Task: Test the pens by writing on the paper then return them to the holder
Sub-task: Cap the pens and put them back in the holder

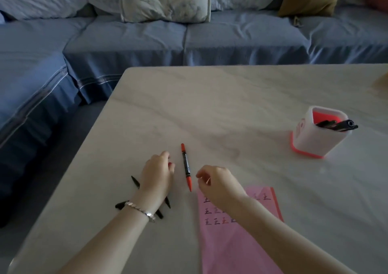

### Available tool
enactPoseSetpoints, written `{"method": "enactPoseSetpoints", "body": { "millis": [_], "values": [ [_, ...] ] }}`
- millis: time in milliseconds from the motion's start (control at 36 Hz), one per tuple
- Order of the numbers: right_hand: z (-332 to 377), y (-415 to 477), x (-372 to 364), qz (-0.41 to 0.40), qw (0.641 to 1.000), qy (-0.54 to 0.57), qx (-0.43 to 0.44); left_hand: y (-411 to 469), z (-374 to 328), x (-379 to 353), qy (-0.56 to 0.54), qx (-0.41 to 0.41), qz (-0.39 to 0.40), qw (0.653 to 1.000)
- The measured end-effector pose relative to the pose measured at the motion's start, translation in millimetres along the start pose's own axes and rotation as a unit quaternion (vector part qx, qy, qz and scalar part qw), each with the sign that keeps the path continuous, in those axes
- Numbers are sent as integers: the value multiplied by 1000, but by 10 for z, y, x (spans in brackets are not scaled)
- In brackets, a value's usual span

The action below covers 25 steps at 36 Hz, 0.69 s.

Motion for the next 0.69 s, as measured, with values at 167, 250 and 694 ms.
{"method": "enactPoseSetpoints", "body": {
  "millis": [167,250,694],
  "values": [
    [215,335,-178,-37,998,19,-50,-227,-10,284,-143,-19,-133,981],
    [309,460,-281,-24,997,0,-68,-327,25,353,-194,-34,-117,973],
    [-140,-124,483,-143,880,444,-95,-743,-339,201,-463,32,24,886]
  ]
}}
Point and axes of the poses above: each hand's wrist, its own y-axis towards the middle knuckle, its own x-axis out of the back of the hand, z = x × y, the point moved 2 cm from there along y, towards the middle knuckle, and after that the axes turned 1 degree about -x, right-handed, at the moved point
